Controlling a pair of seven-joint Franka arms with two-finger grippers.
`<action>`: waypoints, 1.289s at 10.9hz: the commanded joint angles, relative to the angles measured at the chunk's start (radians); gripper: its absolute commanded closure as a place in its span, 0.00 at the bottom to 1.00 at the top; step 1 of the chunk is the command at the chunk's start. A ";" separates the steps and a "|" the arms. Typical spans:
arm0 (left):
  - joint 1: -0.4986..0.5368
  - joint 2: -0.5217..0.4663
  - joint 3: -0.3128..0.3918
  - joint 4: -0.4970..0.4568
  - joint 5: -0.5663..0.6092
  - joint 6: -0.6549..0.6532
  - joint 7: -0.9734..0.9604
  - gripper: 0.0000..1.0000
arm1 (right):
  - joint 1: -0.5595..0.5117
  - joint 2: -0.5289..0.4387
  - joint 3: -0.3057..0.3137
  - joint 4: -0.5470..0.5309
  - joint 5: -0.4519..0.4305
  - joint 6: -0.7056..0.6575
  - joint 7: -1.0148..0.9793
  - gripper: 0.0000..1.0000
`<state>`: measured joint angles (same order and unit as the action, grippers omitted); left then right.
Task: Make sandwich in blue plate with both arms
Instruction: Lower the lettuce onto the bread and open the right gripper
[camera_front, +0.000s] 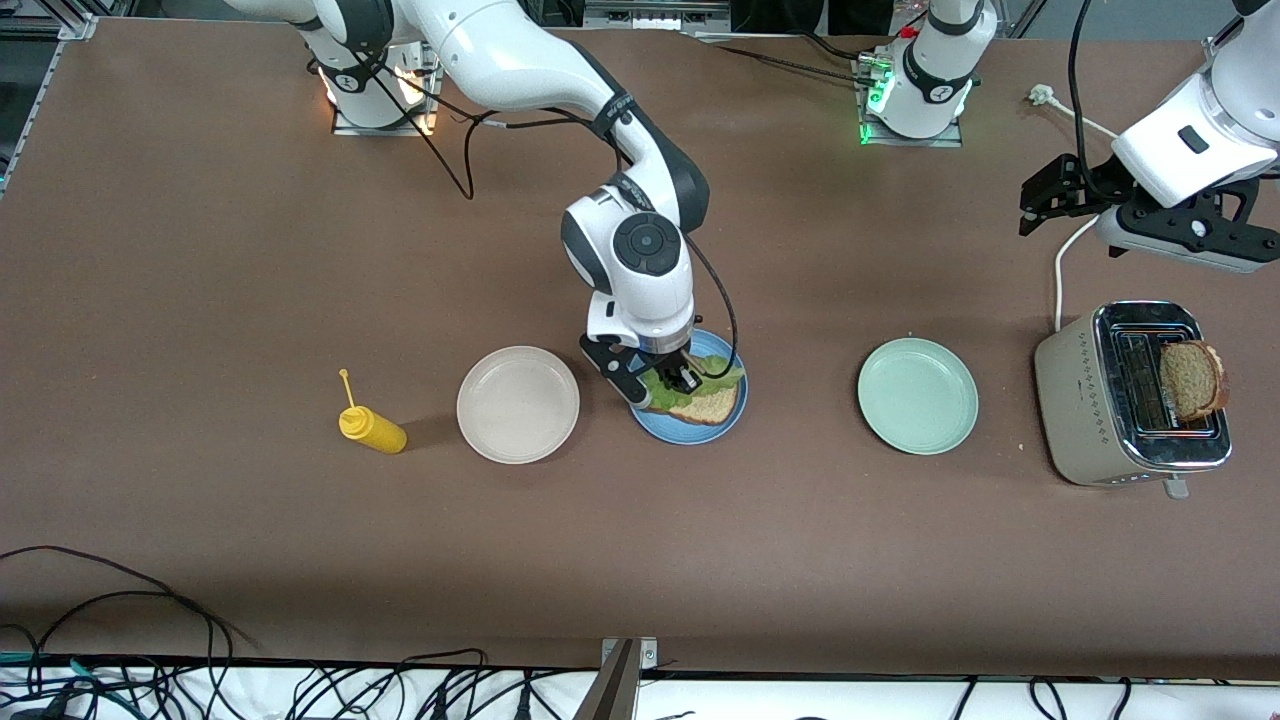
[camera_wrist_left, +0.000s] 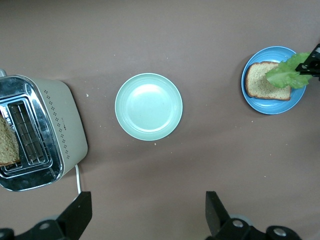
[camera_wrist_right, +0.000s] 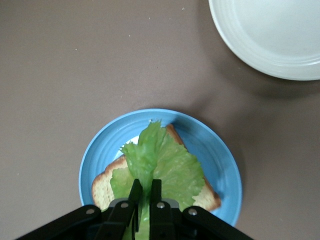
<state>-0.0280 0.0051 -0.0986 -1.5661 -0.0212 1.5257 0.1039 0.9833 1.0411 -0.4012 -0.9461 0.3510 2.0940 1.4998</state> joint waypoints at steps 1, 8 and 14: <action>0.002 0.010 -0.001 0.028 0.006 -0.016 0.002 0.00 | 0.005 0.065 -0.019 0.047 0.029 0.064 0.028 1.00; 0.004 0.010 -0.001 0.028 0.006 -0.016 0.002 0.00 | 0.021 0.083 -0.013 0.046 0.028 0.109 0.082 1.00; 0.004 0.010 -0.001 0.028 0.006 -0.016 0.002 0.00 | 0.026 0.096 -0.022 0.044 -0.033 0.133 0.014 0.00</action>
<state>-0.0279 0.0052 -0.0982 -1.5661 -0.0212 1.5257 0.1038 1.0040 1.1103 -0.4018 -0.9452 0.3323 2.2266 1.5369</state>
